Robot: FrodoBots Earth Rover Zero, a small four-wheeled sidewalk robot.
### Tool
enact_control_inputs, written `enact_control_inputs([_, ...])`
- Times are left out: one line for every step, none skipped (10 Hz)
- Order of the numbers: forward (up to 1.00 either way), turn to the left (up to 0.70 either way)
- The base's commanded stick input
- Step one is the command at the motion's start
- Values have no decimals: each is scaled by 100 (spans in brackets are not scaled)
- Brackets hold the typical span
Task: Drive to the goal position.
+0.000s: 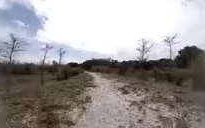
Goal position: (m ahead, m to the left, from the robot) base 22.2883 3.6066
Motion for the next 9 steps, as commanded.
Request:
enact_control_inputs([70, 0])
enact_control_inputs([70, 0])
enact_control_inputs([70, 0])
enact_control_inputs([70, 0])
enact_control_inputs([70, 0])
enact_control_inputs([70, 0])
enact_control_inputs([70, 0])
enact_control_inputs([70, 0])
enact_control_inputs([70, 0])
